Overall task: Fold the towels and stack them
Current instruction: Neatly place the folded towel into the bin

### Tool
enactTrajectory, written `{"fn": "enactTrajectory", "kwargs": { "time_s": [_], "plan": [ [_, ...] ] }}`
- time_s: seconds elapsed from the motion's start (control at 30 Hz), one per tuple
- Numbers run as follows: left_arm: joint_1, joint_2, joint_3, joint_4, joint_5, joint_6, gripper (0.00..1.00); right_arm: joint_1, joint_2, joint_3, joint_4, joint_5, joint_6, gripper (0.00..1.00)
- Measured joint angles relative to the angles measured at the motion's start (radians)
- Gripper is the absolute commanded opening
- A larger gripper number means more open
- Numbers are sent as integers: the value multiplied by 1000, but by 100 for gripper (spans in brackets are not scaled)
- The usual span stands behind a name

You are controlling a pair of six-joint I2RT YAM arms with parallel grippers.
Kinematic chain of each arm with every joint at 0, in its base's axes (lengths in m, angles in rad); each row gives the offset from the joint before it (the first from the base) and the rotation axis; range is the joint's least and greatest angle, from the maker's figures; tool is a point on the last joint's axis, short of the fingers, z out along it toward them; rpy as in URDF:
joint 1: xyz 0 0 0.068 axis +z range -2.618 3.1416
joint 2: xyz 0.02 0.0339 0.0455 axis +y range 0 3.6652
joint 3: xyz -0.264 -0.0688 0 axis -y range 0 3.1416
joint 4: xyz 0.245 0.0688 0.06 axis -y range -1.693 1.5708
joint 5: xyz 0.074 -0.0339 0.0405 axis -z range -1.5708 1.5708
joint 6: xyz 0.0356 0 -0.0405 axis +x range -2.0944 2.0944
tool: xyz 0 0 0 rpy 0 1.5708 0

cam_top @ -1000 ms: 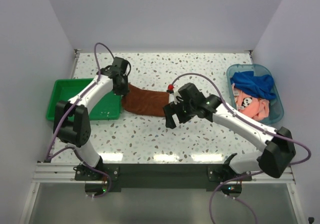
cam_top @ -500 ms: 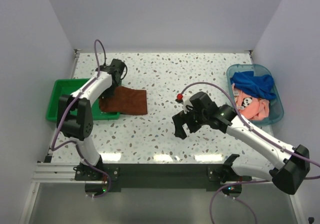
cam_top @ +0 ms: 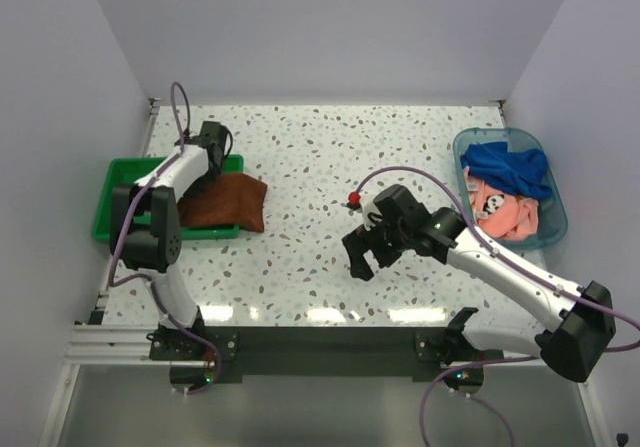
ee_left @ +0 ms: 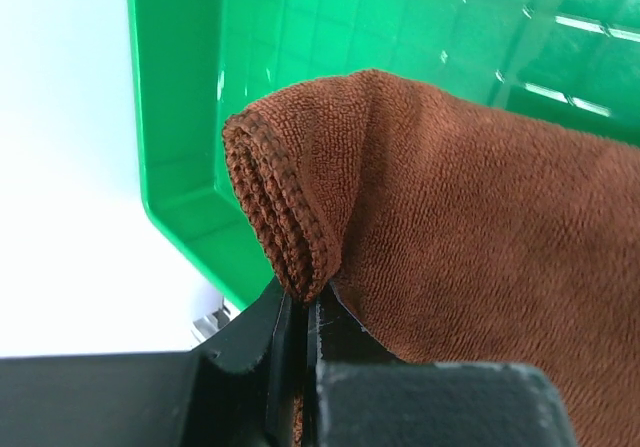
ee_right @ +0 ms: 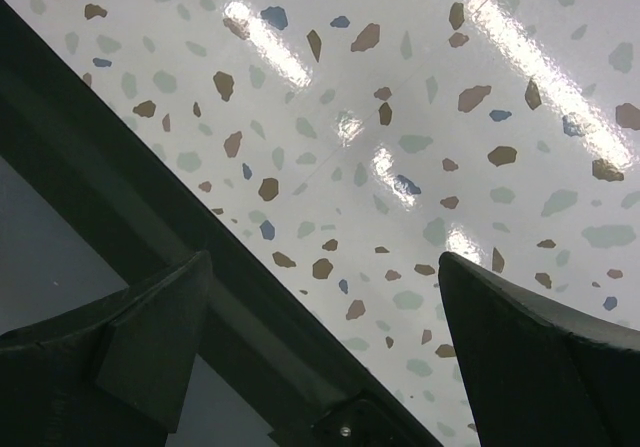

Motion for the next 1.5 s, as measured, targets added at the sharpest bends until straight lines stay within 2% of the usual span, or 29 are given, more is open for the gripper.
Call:
{"fn": "enactTrajectory", "kwargs": {
  "time_s": [0.57, 1.33, 1.43, 1.47, 1.5],
  "plan": [
    [143, 67, -20, 211, -8, 133, 0, 0, 41, 13, -6, 28, -36, 98],
    [243, 131, -20, 308, -14, 215, 0, 0, 77, 28, -11, 35, -48, 98],
    [250, 135, -16, 315, -16, 220, 5, 0, 77, 28, -11, 35, -48, 98],
    [251, 138, -13, 319, -17, 223, 11, 0, 77, 28, -11, 36, -48, 98],
    [251, 141, -9, 321, -19, 228, 12, 0, 77, 28, -11, 37, -48, 98]
  ]
}}
